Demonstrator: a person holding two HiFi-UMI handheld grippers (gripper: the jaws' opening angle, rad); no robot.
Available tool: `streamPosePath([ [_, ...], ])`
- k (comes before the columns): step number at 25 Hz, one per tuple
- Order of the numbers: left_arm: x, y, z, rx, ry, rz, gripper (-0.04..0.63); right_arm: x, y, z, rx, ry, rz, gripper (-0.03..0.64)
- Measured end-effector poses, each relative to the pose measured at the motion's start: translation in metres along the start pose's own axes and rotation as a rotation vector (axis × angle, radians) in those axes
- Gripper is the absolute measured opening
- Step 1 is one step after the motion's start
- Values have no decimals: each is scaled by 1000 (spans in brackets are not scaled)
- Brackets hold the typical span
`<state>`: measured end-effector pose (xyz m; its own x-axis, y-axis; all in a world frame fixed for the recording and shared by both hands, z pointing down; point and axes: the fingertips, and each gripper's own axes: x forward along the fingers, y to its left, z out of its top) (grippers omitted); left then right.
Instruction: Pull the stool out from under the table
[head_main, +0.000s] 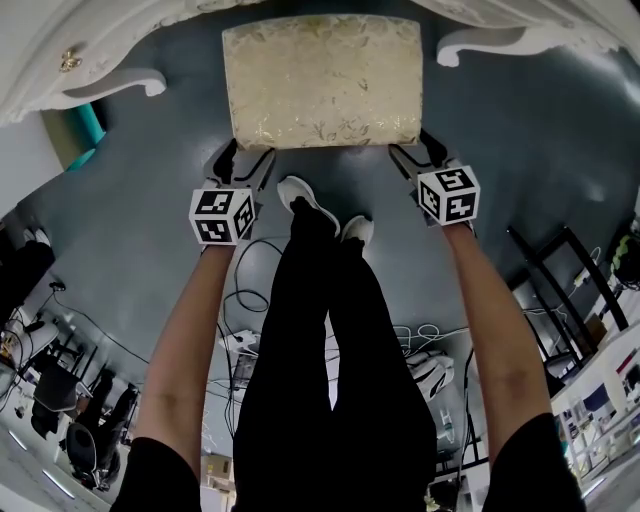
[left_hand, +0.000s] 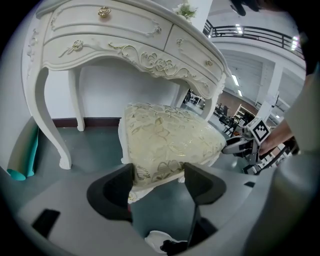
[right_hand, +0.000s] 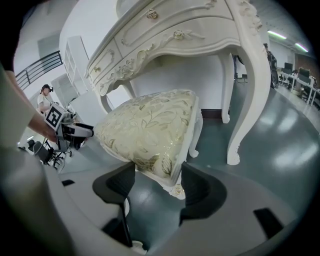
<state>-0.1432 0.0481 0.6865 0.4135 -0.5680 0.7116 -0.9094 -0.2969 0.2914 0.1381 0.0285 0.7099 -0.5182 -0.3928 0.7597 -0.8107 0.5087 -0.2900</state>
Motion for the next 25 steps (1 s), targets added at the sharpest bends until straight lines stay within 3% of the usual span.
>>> streamPosePath([
  [6,0,6,0,-2,-5,22,335,-2,6,-2,-4,-4,16,301],
  [10,8,12,-1,-75,12,-20,387,-2,4,-1,-6,-15,16,299],
  [14,8,12,-1,-69,18,-48,385,-1,5,-1,-11,-17,26,298],
  [25,4,5,-5,-70,40,-28,383,-2,2,-4,5,4,29,287],
])
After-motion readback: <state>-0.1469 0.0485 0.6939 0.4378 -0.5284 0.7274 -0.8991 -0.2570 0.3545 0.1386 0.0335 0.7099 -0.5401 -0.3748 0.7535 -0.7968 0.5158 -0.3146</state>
